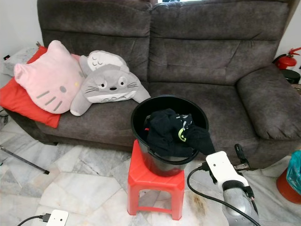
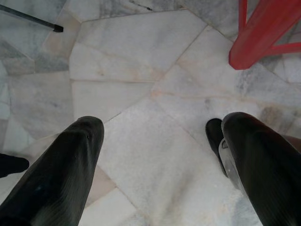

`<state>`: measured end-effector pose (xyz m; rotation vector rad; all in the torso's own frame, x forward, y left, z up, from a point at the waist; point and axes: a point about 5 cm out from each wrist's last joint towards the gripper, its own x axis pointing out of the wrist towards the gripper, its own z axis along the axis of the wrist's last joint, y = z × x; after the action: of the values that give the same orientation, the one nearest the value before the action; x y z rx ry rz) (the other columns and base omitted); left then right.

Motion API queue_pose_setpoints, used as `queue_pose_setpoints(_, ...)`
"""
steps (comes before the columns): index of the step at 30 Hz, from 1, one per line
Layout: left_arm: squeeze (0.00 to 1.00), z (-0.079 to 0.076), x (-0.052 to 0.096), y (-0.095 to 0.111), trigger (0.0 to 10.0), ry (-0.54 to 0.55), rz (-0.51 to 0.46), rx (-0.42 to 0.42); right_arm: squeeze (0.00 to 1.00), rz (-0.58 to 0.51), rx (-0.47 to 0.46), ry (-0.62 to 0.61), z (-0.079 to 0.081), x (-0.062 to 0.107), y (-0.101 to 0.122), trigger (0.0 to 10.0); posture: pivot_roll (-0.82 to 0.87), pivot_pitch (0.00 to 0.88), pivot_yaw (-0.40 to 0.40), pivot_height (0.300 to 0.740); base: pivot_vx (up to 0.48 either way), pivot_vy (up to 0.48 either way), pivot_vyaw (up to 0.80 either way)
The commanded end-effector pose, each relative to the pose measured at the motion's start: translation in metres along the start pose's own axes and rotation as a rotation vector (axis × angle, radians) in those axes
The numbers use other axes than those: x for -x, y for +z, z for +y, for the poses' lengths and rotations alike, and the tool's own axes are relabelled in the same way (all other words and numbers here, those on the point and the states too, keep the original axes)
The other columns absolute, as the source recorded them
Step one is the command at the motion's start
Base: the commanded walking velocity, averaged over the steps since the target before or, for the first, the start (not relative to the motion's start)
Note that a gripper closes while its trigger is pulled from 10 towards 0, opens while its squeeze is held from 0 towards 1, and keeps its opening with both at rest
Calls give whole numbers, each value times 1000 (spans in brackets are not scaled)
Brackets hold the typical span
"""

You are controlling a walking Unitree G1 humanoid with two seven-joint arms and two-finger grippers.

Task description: Hang hanger

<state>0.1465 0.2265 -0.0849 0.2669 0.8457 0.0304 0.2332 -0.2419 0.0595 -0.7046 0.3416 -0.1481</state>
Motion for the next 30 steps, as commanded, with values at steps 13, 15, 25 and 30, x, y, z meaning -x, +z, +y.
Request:
queue_pose_setpoints(13,0,-2,2,-7,10000,-13,34,-13,0,3,27,96,19,-3,-4,10000,-167,0,27,740,0,0,0)
queue_pose_setpoints(15,0,-3,2,-8,10000,-15,37,-14,0,4,27,85,15,-7,-3,10000,-168,0,25,740,0,0,0)
queue_pose_setpoints(25,0,-7,3,-10,10000,-20,47,-10,0,6,51,49,6,-18,0,10000,-160,0,19,740,0,0,0)
queue_pose_setpoints(30,0,-5,3,-12,10000,-11,54,-7,0,-40,42,0,-2,-23,11,10000,-158,0,19,740,0,0,0)
